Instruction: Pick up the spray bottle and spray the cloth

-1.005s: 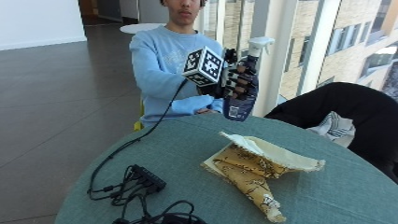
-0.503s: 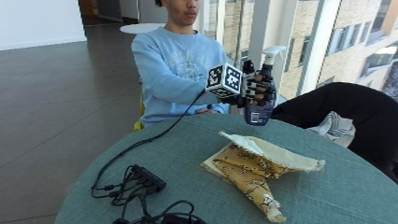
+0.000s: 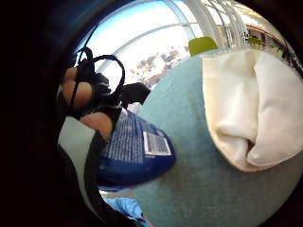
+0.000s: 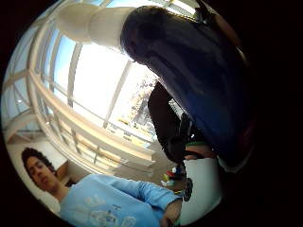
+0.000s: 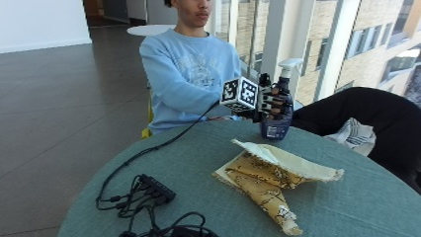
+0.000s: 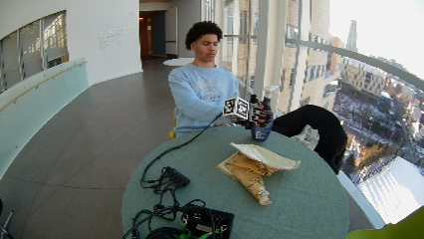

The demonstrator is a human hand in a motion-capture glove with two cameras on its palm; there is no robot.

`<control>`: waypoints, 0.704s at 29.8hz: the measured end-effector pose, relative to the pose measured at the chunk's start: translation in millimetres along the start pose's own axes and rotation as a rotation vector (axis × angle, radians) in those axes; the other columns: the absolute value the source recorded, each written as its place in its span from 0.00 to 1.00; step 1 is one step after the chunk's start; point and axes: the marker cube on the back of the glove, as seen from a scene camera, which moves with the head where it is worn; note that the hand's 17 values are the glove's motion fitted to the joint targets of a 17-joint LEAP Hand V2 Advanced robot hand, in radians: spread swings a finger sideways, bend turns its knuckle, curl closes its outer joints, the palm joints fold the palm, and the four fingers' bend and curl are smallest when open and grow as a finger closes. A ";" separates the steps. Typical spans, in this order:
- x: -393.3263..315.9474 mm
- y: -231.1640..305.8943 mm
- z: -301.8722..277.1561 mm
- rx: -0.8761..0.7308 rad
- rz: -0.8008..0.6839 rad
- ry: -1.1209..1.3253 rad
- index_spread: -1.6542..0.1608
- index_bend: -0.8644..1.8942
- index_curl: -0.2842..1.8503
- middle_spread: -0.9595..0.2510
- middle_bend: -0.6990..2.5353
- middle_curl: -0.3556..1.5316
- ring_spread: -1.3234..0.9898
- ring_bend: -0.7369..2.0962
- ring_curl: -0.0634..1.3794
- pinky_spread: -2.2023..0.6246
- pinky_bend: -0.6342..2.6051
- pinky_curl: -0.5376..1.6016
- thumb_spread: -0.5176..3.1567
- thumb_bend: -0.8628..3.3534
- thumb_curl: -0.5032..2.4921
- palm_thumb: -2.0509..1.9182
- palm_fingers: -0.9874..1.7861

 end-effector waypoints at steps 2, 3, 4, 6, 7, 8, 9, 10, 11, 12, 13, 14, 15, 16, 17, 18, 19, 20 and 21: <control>2.1 1.7 1.5 0.001 -0.004 -0.009 0.75 0.34 0.19 0.71 0.29 0.41 0.55 0.47 0.30 0.80 0.34 0.42 0.38 0.20 0.37 0.75 0.69; 2.9 2.5 2.2 0.001 -0.006 -0.013 0.75 0.34 0.19 0.71 0.29 0.41 0.55 0.47 0.30 0.80 0.34 0.42 0.38 0.20 0.37 0.75 0.69; 3.6 3.2 2.6 0.000 -0.008 -0.015 0.75 0.34 0.19 0.71 0.29 0.42 0.54 0.47 0.30 0.80 0.34 0.42 0.38 0.20 0.37 0.75 0.69; 4.9 4.3 3.2 -0.005 -0.009 -0.015 0.75 0.33 0.19 0.71 0.29 0.41 0.54 0.47 0.30 0.80 0.34 0.42 0.38 0.20 0.37 0.75 0.68; 5.7 4.8 3.3 -0.008 -0.010 -0.014 0.74 0.33 0.19 0.71 0.29 0.41 0.54 0.47 0.30 0.80 0.34 0.42 0.38 0.20 0.37 0.75 0.68; 6.5 5.2 3.3 -0.013 -0.010 -0.013 0.74 0.33 0.19 0.71 0.29 0.41 0.54 0.47 0.30 0.80 0.34 0.42 0.39 0.20 0.37 0.75 0.68; 7.2 5.6 3.0 -0.020 -0.012 -0.013 0.74 0.33 0.19 0.71 0.29 0.41 0.54 0.47 0.30 0.80 0.34 0.42 0.39 0.20 0.37 0.75 0.68; 7.8 6.3 2.5 -0.027 -0.015 -0.013 0.74 0.33 0.19 0.70 0.29 0.41 0.54 0.47 0.30 0.80 0.34 0.42 0.39 0.20 0.37 0.75 0.68; 8.0 7.2 1.7 -0.034 -0.019 -0.013 0.74 0.33 0.19 0.70 0.29 0.41 0.54 0.47 0.30 0.80 0.34 0.42 0.39 0.20 0.37 0.75 0.67; 7.8 8.4 0.4 -0.041 -0.023 -0.014 0.74 0.32 0.19 0.70 0.29 0.42 0.54 0.47 0.30 0.80 0.35 0.43 0.39 0.20 0.37 0.75 0.67; 7.2 9.5 -1.5 -0.047 -0.027 -0.014 0.74 0.32 0.19 0.70 0.29 0.42 0.54 0.48 0.30 0.80 0.35 0.43 0.39 0.20 0.37 0.75 0.66; 6.4 10.6 -4.2 -0.052 -0.031 -0.014 0.74 0.31 0.18 0.70 0.30 0.42 0.54 0.48 0.30 0.79 0.35 0.43 0.39 0.20 0.37 0.74 0.66; 5.5 11.5 -8.1 -0.057 -0.035 -0.013 0.73 0.31 0.18 0.70 0.30 0.42 0.54 0.48 0.31 0.80 0.35 0.43 0.40 0.20 0.37 0.74 0.64; 4.6 12.4 -13.2 -0.061 -0.039 -0.011 0.73 0.31 0.17 0.70 0.30 0.42 0.54 0.48 0.31 0.80 0.35 0.43 0.40 0.20 0.36 0.74 0.64; 4.1 13.4 -19.4 -0.066 -0.042 -0.006 0.73 0.31 0.17 0.70 0.30 0.42 0.54 0.49 0.31 0.80 0.35 0.43 0.40 0.20 0.36 0.73 0.63; 3.9 14.8 -26.5 -0.072 -0.044 0.004 0.73 0.31 0.17 0.70 0.30 0.42 0.54 0.49 0.31 0.80 0.35 0.43 0.40 0.20 0.36 0.73 0.63; 4.1 17.0 -34.5 -0.082 -0.045 0.020 0.73 0.31 0.17 0.70 0.30 0.42 0.54 0.49 0.31 0.80 0.35 0.43 0.41 0.20 0.36 0.73 0.62; 4.8 20.1 -43.4 -0.095 -0.046 0.047 0.73 0.32 0.17 0.70 0.31 0.42 0.54 0.48 0.31 0.80 0.35 0.43 0.41 0.20 0.36 0.73 0.62; 6.0 24.4 -53.6 -0.112 -0.047 0.083 0.72 0.32 0.17 0.71 0.31 0.42 0.54 0.48 0.30 0.80 0.35 0.43 0.41 0.20 0.36 0.72 0.61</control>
